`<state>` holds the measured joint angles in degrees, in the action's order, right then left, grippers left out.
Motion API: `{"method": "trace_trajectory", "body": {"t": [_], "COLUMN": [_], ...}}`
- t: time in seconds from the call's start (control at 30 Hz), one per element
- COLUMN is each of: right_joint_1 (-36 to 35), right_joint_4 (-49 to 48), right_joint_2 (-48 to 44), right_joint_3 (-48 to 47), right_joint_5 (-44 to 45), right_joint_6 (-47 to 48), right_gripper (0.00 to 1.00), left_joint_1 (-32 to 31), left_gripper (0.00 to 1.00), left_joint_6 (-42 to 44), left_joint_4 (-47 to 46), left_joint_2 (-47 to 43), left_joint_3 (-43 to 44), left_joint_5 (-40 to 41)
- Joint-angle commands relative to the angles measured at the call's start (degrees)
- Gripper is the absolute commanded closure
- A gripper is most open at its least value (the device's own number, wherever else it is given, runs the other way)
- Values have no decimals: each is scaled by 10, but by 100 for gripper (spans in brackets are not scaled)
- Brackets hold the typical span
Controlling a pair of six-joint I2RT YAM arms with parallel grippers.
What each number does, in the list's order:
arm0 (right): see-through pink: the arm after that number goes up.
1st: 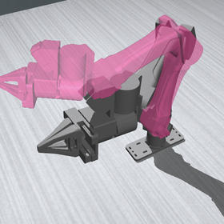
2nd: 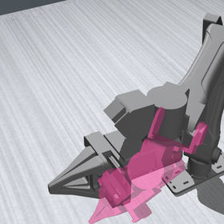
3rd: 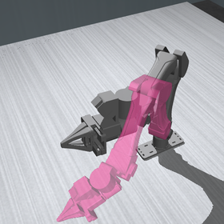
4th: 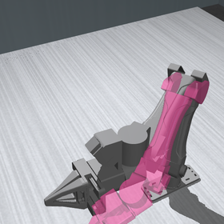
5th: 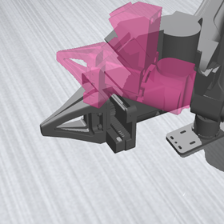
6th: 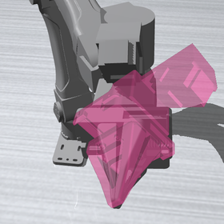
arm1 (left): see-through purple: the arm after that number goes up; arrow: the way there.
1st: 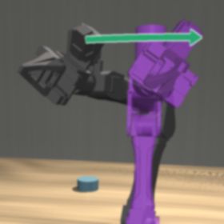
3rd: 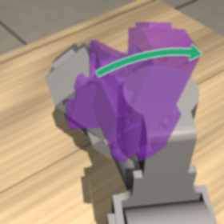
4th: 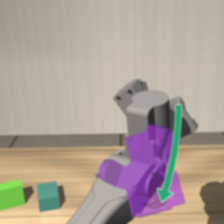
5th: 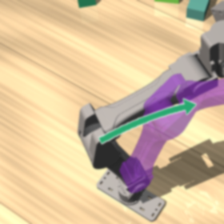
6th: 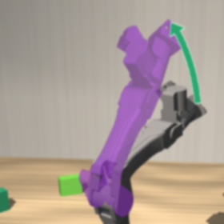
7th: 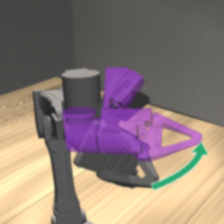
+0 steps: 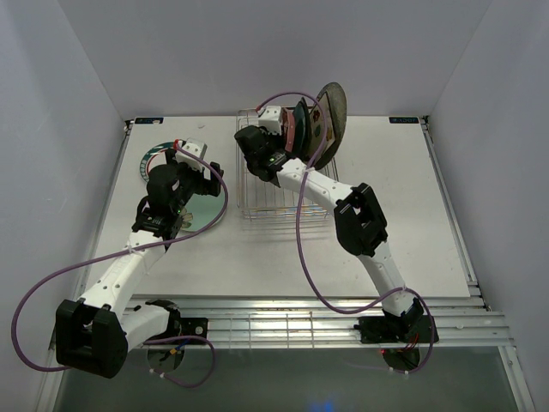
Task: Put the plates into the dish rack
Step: Insert the plate into the dish rack.
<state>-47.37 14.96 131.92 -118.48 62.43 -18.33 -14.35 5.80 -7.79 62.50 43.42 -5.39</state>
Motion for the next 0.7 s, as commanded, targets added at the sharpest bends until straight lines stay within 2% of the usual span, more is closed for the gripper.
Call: {"method": "trace_trajectory", "body": {"t": [0.0,0.03,0.13,0.37,0.67], "right_joint_1": [-3,-3,-4,-18,-25], "right_joint_4": [-3,-2,-7,-41,-89], "right_joint_2": [-47,-49,-57,-99,-231], "right_joint_3": [10,11,12,52,215], "right_joint_5": [9,8,-6,-22,-90], "right_joint_6": [-22,-22,-7,21,15], "right_gripper": [68,67,56,46,32], "left_joint_1": [2,1,2,2,2], "left_gripper": [2,2,2,2,2], "left_joint_6": [3,3,3,4,20], "left_joint_4": [-3,-3,-3,-3,1], "left_joint_2": [-1,0,3,6,6], "left_joint_3": [-5,-5,-4,-4,-6], "left_joint_5": [-9,-9,-9,-9,-25]}}
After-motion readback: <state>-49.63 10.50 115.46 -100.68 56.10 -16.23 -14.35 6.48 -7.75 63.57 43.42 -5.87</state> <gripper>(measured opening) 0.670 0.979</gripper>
